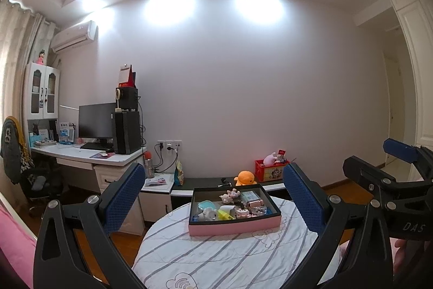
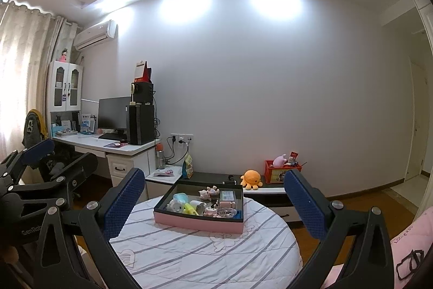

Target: Organize rigid objects

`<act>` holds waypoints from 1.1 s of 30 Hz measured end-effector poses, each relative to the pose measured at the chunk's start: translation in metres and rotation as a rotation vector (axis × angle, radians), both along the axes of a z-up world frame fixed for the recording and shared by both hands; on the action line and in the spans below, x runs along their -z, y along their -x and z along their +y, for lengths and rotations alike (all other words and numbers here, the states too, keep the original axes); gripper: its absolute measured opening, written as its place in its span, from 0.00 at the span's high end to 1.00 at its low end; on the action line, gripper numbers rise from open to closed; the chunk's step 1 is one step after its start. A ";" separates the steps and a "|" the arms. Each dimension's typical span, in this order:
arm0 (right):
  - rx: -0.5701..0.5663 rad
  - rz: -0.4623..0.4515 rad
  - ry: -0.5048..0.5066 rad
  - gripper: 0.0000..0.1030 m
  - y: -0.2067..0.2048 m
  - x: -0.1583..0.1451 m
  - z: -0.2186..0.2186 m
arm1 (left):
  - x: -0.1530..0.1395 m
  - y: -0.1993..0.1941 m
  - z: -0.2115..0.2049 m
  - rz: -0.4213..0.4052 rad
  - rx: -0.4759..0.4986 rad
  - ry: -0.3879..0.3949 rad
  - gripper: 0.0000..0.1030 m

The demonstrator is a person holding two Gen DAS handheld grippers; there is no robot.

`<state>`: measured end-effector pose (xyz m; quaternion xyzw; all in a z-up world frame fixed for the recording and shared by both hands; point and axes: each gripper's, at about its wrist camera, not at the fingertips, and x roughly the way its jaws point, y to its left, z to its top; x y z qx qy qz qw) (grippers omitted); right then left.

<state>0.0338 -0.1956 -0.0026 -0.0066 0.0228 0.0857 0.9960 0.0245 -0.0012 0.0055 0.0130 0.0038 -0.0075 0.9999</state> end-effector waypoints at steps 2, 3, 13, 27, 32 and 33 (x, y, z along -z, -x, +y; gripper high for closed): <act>-0.003 0.001 0.001 0.00 -0.002 0.001 -0.001 | 0.000 0.001 0.000 0.001 0.000 -0.001 0.00; -0.004 0.000 0.002 0.00 -0.002 0.002 -0.001 | 0.000 0.001 0.001 -0.002 -0.003 -0.003 0.00; -0.006 0.005 0.007 0.00 -0.003 0.001 -0.002 | 0.003 0.005 0.002 -0.003 -0.005 -0.007 0.00; -0.011 0.001 0.007 0.00 -0.001 0.000 -0.001 | 0.006 0.009 0.005 -0.005 -0.009 -0.017 0.00; -0.008 0.003 0.008 0.00 -0.002 0.000 -0.001 | 0.008 0.009 0.005 -0.003 -0.010 -0.022 0.00; -0.009 0.003 0.008 0.00 -0.001 0.000 -0.001 | 0.007 0.009 0.005 -0.003 -0.009 -0.020 0.00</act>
